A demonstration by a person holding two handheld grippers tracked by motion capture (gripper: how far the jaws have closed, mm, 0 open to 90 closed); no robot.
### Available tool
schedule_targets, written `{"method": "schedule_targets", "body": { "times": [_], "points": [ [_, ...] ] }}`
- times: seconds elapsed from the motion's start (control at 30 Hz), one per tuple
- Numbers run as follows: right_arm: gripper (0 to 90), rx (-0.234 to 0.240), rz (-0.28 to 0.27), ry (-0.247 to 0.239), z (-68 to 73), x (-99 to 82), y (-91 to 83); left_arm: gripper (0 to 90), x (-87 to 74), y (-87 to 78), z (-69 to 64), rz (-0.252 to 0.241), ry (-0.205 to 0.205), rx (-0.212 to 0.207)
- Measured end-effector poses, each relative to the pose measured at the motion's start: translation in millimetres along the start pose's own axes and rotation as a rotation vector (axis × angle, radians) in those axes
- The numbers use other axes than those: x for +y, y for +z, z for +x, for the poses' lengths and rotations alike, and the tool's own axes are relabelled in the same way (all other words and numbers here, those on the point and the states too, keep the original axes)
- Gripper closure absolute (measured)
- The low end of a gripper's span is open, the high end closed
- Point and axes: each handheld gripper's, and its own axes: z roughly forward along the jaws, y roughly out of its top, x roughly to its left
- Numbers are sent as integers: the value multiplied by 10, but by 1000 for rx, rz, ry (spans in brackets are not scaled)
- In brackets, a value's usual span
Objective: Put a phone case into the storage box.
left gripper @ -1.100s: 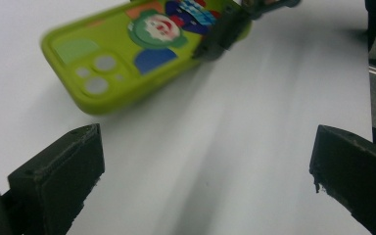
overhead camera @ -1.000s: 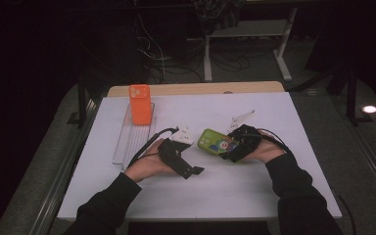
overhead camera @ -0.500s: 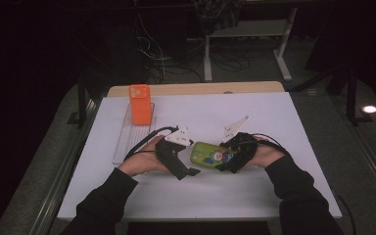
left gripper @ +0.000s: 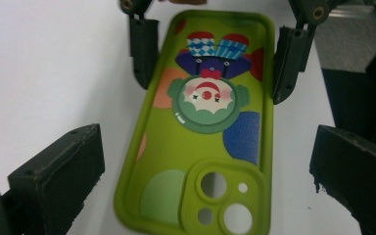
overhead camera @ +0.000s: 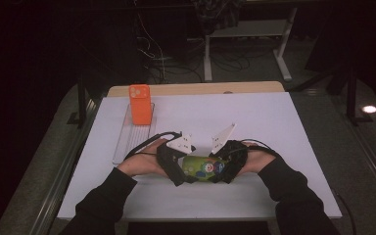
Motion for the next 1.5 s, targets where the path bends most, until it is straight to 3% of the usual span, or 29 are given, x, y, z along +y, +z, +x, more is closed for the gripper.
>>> {"method": "schedule_targets", "body": {
  "times": [0.03, 0.13, 0.17, 0.23, 0.5, 0.77, 1.07, 1.23, 1.43, 1.5],
  "points": [
    [150, 3, -2, -7, 11, 12, 3, 0, 4, 17, 3, 8, 16, -2],
    [150, 10, -6, -26, 37, 44, 15, 0, 0, 75, -29, 30, -12, -21],
    [150, 16, -6, -27, 49, 56, 21, 0, 0, 84, -22, 44, 5, -22],
    [150, 19, -6, -33, 62, 70, 28, 0, -6, 109, -39, 46, -9, -24],
    [150, 28, -22, -49, 85, 105, 23, 0, -15, 167, -55, 84, 7, -47],
    [150, 31, -22, -64, 101, 125, 32, 123, -21, 170, -54, 104, 6, -67],
    [150, 41, -16, -75, 105, 125, 49, 144, -25, 185, -59, 127, 3, -79],
    [147, 57, -11, -54, 101, 111, 41, 154, -19, 199, -60, 128, -22, -103],
    [74, 62, -7, -37, 115, 100, 69, 157, -32, 203, -74, 141, -16, -77],
    [37, 40, -22, -16, 110, 97, 34, 157, -51, 191, -66, 130, -39, -75]
  ]
}}
